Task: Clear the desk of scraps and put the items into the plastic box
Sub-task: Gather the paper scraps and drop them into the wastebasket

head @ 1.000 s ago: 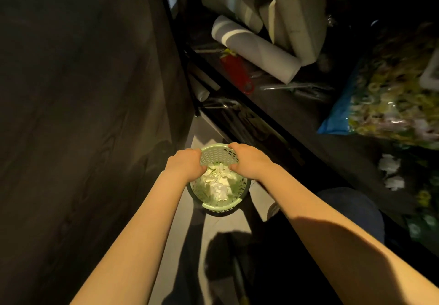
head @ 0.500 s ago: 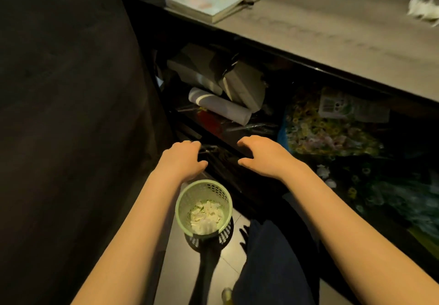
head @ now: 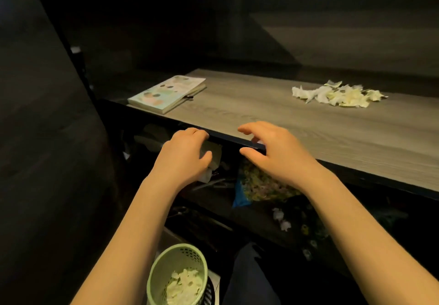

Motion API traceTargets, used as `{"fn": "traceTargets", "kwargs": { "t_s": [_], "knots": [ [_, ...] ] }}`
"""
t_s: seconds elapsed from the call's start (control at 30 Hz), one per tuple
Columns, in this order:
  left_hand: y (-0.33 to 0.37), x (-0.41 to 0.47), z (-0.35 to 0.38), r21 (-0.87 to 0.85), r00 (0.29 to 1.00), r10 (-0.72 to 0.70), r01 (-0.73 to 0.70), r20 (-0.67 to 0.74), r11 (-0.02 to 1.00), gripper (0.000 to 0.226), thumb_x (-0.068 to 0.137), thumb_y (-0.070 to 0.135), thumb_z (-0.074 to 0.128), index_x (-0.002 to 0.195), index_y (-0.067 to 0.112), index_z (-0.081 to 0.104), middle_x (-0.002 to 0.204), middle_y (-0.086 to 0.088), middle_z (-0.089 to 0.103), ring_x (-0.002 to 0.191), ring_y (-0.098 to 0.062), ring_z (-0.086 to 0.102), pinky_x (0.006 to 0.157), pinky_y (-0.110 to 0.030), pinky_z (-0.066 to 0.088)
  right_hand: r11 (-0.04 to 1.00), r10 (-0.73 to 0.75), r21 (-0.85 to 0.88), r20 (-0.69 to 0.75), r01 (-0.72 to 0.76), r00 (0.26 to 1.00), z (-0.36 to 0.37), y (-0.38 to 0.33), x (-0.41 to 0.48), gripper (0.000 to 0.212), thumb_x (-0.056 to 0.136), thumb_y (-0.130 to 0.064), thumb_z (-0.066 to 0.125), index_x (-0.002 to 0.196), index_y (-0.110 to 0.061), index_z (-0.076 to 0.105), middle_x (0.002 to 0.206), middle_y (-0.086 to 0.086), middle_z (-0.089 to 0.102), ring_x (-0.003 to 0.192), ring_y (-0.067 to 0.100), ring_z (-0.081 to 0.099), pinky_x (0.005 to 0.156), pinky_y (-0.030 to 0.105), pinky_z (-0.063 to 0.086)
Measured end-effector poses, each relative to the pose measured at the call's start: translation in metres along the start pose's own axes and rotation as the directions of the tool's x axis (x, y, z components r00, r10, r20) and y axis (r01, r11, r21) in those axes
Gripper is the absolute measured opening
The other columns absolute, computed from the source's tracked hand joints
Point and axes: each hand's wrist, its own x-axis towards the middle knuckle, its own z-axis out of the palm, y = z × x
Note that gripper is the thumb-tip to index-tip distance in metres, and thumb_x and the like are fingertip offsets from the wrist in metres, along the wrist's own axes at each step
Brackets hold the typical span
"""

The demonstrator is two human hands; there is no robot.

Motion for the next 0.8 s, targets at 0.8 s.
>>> {"fn": "traceTargets", "kwargs": {
  "t_s": [0.8],
  "knots": [
    [0.192,0.227,0.065,-0.108,0.981,0.085,-0.067,0.177,0.992,0.065,0.091,0.045,0.049,0.145,0.016,0.026,0.158,-0.008,0.009,0.14,-0.032,0.022,0.108,-0.048,0.033,0.768,0.543,-0.288,-0.179,-0.572,0.82,-0.101,0.233,0.033,0.066,0.091,-0.043,0.054,0.146,-0.017,0.028,0.153,0.008,0.027,0.14,0.026,0.028,0.11,0.041,0.033]
  ]
}}
